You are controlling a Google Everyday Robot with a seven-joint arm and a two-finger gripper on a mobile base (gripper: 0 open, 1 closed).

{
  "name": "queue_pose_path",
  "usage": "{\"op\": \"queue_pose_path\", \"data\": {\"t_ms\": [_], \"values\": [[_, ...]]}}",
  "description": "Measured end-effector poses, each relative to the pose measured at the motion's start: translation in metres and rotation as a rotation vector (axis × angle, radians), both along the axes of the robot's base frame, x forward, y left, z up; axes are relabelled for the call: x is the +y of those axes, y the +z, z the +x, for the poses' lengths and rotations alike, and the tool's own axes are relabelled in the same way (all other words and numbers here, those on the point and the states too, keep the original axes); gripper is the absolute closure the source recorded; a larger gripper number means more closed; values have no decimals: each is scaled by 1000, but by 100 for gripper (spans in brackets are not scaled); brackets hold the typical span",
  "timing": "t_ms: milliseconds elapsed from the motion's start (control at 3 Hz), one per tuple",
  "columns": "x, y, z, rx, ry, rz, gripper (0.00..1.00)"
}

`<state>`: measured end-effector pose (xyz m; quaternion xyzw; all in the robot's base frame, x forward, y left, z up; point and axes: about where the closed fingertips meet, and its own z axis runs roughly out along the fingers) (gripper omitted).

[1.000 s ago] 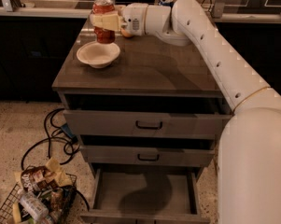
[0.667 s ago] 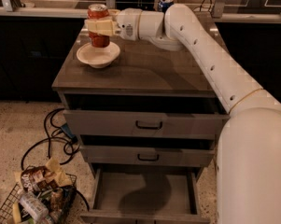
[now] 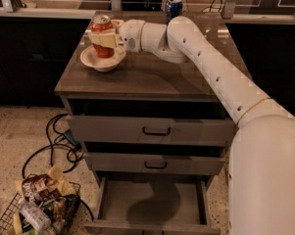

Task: Place coke can into paper bowl

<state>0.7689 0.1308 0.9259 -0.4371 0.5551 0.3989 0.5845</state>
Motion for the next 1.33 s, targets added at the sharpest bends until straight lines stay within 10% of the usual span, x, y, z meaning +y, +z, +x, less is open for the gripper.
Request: {"op": "queue_pose_path", "data": {"t_ms": [667,1333], "values": [[-22,-10,15,-47,-16,-68,100],[-15,-10,14,-46,-6,-67,59]]}}
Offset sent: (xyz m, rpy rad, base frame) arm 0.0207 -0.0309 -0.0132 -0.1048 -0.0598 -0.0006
